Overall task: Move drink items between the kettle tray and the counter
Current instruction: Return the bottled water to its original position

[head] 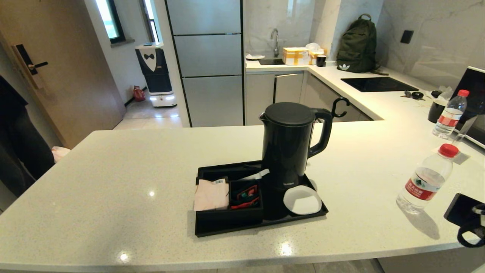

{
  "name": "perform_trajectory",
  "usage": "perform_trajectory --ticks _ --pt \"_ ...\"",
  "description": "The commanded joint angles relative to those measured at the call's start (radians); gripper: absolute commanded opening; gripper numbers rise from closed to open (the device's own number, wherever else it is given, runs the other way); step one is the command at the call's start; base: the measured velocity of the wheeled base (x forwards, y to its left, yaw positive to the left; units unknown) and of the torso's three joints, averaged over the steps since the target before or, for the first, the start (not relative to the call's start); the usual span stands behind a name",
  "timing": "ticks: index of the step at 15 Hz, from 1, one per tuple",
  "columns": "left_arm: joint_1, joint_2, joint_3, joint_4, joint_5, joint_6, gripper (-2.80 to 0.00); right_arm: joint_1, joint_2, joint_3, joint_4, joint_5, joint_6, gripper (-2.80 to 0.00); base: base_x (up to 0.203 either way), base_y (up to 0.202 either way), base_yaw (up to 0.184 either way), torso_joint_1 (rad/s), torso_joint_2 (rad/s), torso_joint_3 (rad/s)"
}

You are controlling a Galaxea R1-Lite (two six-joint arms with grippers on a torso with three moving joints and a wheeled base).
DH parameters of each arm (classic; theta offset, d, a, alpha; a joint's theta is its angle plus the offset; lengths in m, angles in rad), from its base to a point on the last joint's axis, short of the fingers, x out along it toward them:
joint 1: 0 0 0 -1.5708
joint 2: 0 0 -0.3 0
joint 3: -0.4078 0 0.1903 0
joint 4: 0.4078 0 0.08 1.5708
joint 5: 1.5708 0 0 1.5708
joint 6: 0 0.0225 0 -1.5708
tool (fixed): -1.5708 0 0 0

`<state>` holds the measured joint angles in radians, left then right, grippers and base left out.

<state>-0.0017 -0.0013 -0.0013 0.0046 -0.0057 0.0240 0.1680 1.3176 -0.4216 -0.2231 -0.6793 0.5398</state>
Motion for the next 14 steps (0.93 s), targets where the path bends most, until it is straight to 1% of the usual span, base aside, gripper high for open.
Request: perform_trajectory --ticks 1,2,4,6,8,10,12,14 --pt "0.000 0.001 0.001 0.000 0.000 -0.001 -2.80 -0.018 0.160 0.055 -0.232 -0.007 -0.039 0.00 0.000 0.000 0.000 0.000 0.00 0.000" --pt "0.000 0.001 0.000 0.000 0.000 0.001 -2.80 -0.021 0.204 0.067 -0.316 0.000 -0.072 0.00 0.000 0.000 0.000 0.000 0.00 0.000" --pt "0.000 0.001 0.000 0.000 0.000 0.001 -2.80 -0.026 0.217 0.073 -0.351 0.007 -0.097 0.00 0.000 0.000 0.000 0.000 0.00 0.000" --pt "0.000 0.001 0.000 0.000 0.000 -0.001 -2.80 -0.042 0.302 0.065 -0.442 0.027 -0.126 0.00 0.000 0.000 0.000 0.000 0.00 0.000" --pt "0.000 0.001 0.000 0.000 0.000 0.001 -2.80 -0.072 0.368 0.058 -0.531 0.044 -0.154 0.00 0.000 0.000 0.000 0.000 0.00 0.000" --pt "0.000 0.001 0.001 0.000 0.000 0.001 -2.80 -0.130 0.418 0.046 -0.577 0.047 -0.180 0.00 0.000 0.000 0.000 0.000 0.00 0.000" --pt "0.000 0.001 0.000 0.000 0.000 0.000 -2.80 -0.145 0.430 0.032 -0.595 0.051 -0.198 0.00 0.000 0.000 0.000 0.000 0.00 0.000" --pt "0.000 0.001 0.000 0.000 0.000 -0.001 -2.80 -0.203 0.499 -0.024 -0.665 0.068 -0.273 0.00 0.000 0.000 0.000 0.000 0.00 0.000"
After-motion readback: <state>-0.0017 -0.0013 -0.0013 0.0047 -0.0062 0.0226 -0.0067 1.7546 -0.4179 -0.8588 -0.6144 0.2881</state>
